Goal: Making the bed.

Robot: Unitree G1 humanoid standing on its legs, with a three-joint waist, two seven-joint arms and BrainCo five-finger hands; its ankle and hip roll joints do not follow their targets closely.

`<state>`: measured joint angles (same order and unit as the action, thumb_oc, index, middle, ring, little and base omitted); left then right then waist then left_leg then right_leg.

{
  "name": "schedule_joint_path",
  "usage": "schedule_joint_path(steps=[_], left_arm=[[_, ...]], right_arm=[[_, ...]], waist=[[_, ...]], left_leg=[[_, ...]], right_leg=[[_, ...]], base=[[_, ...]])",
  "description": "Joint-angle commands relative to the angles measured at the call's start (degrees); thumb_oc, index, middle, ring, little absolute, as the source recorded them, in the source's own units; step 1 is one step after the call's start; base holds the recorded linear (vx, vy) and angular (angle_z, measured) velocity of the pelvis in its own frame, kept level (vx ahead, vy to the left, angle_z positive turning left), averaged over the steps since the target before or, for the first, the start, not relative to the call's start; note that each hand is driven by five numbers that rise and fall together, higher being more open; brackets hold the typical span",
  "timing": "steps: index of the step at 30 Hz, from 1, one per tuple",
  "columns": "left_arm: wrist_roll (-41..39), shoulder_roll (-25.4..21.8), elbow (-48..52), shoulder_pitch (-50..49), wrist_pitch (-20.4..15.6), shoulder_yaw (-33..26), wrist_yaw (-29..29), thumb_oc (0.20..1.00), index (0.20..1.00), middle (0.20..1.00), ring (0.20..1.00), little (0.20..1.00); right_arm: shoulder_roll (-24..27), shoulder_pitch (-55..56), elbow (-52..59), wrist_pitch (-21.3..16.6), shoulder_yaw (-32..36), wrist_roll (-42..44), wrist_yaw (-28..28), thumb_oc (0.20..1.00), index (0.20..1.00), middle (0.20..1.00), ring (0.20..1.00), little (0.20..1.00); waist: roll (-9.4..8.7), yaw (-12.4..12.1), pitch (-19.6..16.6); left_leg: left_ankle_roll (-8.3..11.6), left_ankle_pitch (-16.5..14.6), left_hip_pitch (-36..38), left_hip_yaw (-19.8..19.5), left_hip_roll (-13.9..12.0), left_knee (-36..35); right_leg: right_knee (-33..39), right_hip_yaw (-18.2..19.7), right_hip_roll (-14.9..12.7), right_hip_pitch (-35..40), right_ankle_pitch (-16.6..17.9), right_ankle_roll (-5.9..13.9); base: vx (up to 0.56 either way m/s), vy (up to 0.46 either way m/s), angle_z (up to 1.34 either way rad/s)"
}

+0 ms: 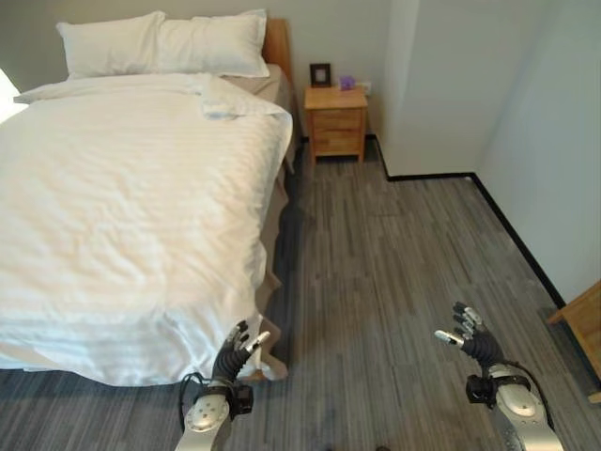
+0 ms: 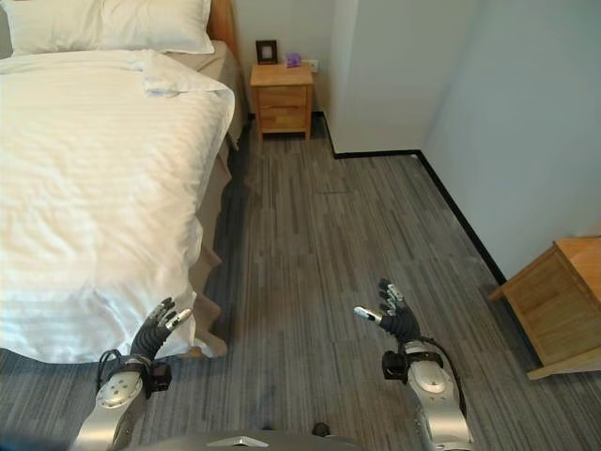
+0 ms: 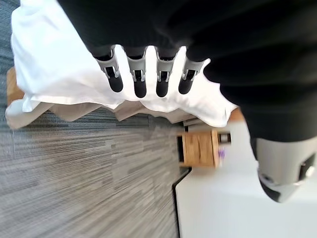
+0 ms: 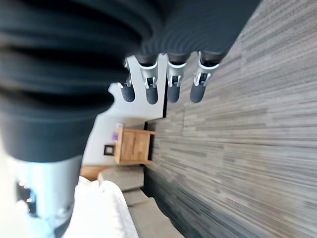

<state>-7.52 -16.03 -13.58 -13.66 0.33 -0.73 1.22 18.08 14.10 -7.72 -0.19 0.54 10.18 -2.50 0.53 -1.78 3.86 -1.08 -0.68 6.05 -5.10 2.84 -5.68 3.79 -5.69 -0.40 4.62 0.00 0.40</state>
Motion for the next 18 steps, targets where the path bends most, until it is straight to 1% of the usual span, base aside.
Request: schedule_joint_path(steps=[1, 2, 5, 6, 9, 10, 11, 12, 13, 14, 15, 16, 17, 18], left_arm=[[2.8, -5.2, 1.8, 2.9, -2.3, -2.0, -0.3, 1.000, 1.000, 1.000, 1.000, 1.000], [2.9, -5.6, 2.4, 3.1, -2.3, -1.8, -0.5, 1.000, 1.000, 1.000, 1.000, 1.000], [3.2, -6.1, 2.6, 3.2, -2.5, -1.8, -1.0, 1.000, 1.000, 1.000, 1.000, 1.000], [3.2, -6.1, 2.6, 3.2, -2.5, -1.9, -1.0, 1.000, 1.000, 1.000, 1.000, 1.000], [2.0, -5.7, 2.1, 3.4, -2.3, -2.6, -0.9, 1.000, 1.000, 1.000, 1.000, 1.000], [1.6, -5.4, 1.0, 3.7, -2.2, -3.1, -0.5, 1.000, 1.000, 1.000, 1.000, 1.000], [1.4, -5.4, 0.2, 4.2, -2.1, -3.1, -0.2, 1.000, 1.000, 1.000, 1.000, 1.000], [1.0, -5.5, -0.2, 4.7, -2.2, -3.3, 0.2, 1.000, 1.000, 1.000, 1.000, 1.000], [0.3, -5.6, -0.7, 5.3, -2.1, -3.5, 0.7, 1.000, 1.000, 1.000, 1.000, 1.000], [-1.0, -5.4, -1.1, 5.6, -1.9, -3.6, 0.9, 1.000, 1.000, 1.000, 1.000, 1.000], [-2.9, -5.3, -2.0, 6.4, -1.6, -3.6, 1.3, 1.000, 1.000, 1.000, 1.000, 1.000], [-4.5, -5.1, -2.6, 7.4, -1.8, -3.8, 2.1, 1.000, 1.000, 1.000, 1.000, 1.000], [-5.1, -5.4, -2.2, 8.3, -2.1, -4.3, 2.8, 1.000, 1.000, 1.000, 1.000, 1.000], [-5.9, -5.8, -1.2, 8.6, -2.5, -4.4, 3.3, 1.000, 1.000, 1.000, 1.000, 1.000]], right_arm=[[2.2, 0.0, 0.6, -1.8, 1.0, 5.9, -0.6, 1.000, 1.000, 1.000, 1.000, 1.000], [2.0, -0.5, 0.6, -1.8, 0.3, 7.0, -1.1, 1.000, 1.000, 1.000, 1.000, 1.000], [3.0, -1.6, 0.2, -1.7, -1.9, 5.4, -2.4, 1.000, 1.000, 1.000, 1.000, 1.000], [3.0, -1.7, 0.2, -1.7, -1.9, 5.4, -2.4, 1.000, 1.000, 1.000, 1.000, 1.000], [3.1, -4.2, -0.5, -1.5, -3.2, 5.7, -2.2, 1.000, 1.000, 1.000, 1.000, 1.000], [2.9, -5.7, 0.0, -2.0, -3.3, 6.2, -1.9, 1.000, 1.000, 1.000, 1.000, 1.000], [2.9, -6.5, 0.3, -2.5, -3.4, 6.1, -1.5, 1.000, 1.000, 1.000, 1.000, 1.000], [3.1, -7.7, 0.5, -2.7, -3.8, 5.6, -1.2, 1.000, 1.000, 1.000, 1.000, 1.000], [3.3, -8.8, 0.5, -3.1, -4.5, 4.6, -1.0, 1.000, 1.000, 1.000, 1.000, 1.000], [3.9, -8.8, 0.6, -3.2, -5.2, 2.2, -1.1, 1.000, 1.000, 1.000, 1.000, 1.000], [4.9, -9.1, 0.4, -2.7, -6.0, -1.4, -0.9, 1.000, 1.000, 1.000, 1.000, 1.000], [6.0, -9.3, 0.7, -2.1, -6.3, -4.2, -0.7, 1.000, 1.000, 1.000, 1.000, 1.000], [6.4, -9.2, 1.0, -2.2, -5.9, -4.2, -0.8, 1.000, 1.000, 1.000, 1.000, 1.000], [6.6, -8.9, 1.3, -2.2, -5.4, -3.3, -0.7, 1.000, 1.000, 1.000, 1.000, 1.000]], waist=[[-1.97, -0.4, -1.9], [-2.07, -0.4, -1.7], [-2.43, -1.0, -1.3], [-2.44, -0.9, -1.3], [-2.69, -1.7, -0.8], [-2.59, -2.1, -0.4], [-2.28, -2.3, 0.0], [-2.02, -2.4, 1.0], [-1.88, -2.7, 2.0], [-1.76, -2.7, 2.8], [-1.78, -2.3, 3.9], [-2.05, -1.7, 4.8], [-2.12, -1.0, 5.7], [-2.27, -0.1, 6.5]], left_leg=[[1.04, 0.7, -1.1, 5.9, -2.2, 1.9], [0.94, 0.6, -1.2, 6.0, -2.0, 2.4], [0.36, 0.1, -1.4, 5.5, -1.4, 3.1], [0.34, 0.0, -1.4, 5.6, -1.4, 3.1], [-0.35, -0.6, -2.5, 5.1, -0.6, 4.2], [-0.78, -0.9, -3.6, 4.6, 0.0, 5.2], [-1.33, -1.2, -4.2, 4.0, 0.4, 5.7], [-2.01, -1.5, -4.7, 4.2, 0.5, 6.4], [-2.76, -1.9, -4.8, 4.6, 0.7, 6.7], [-3.38, -2.2, -4.6, 4.8, 0.9, 6.7], [-3.69, -2.3, -4.0, 4.8, 0.9, 6.7], [-3.74, -2.7, -2.9, 4.6, 0.8, 6.0], [-3.41, -3.3, -1.8, 4.8, 0.5, 5.0], [-3.00, -3.9, -1.0, 4.8, 0.4, 4.5]], right_leg=[[-2.0, -1.8, -2.6, -1.1, 2.9, 4.04], [-2.0, -1.8, -2.9, -0.9, 3.0, 4.13], [-1.9, -1.3, -3.6, -0.6, 3.3, 4.42], [-1.9, -1.3, -3.6, -0.6, 3.3, 4.43], [-2.5, -0.5, -4.9, -1.2, 3.6, 5.02], [-3.6, 0.0, -6.0, -2.0, 3.1, 5.50], [-6.4, 0.3, -6.8, -3.1, 2.1, 5.74], [-11.9, 0.2, -7.3, -6.4, 1.7, 5.84], [-18.2, 0.5, -7.8, -9.5, 2.2, 6.03], [-23.4, 0.8, -8.2, -11.4, 4.2, 6.03], [-27.6, 1.4, -7.4, -14.6, 6.1, 6.14], [-28.2, 1.5, -6.5, -17.8, 6.8, 6.36], [-25.0, 0.3, -6.4, -20.5, 7.0, 6.31], [-22.2, 0.2, -7.0, -22.6, 8.0, 6.50]], base=[[-0.03, 0.119, 0.05], [-0.01, 0.117, 0.03], [0.02, 0.090, 0.00], [0.02, 0.092, -0.02], [0.02, 0.151, 0.00], [0.02, 0.228, -0.01], [-0.01, 0.254, -0.05], [-0.05, 0.221, -0.05], [-0.02, 0.222, -0.11], [0.04, 0.223, -0.13], [0.13, 0.176, -0.25], [0.21, 0.102, -0.23], [0.24, 0.015, -0.10], [0.18, -0.016, 0.03]])
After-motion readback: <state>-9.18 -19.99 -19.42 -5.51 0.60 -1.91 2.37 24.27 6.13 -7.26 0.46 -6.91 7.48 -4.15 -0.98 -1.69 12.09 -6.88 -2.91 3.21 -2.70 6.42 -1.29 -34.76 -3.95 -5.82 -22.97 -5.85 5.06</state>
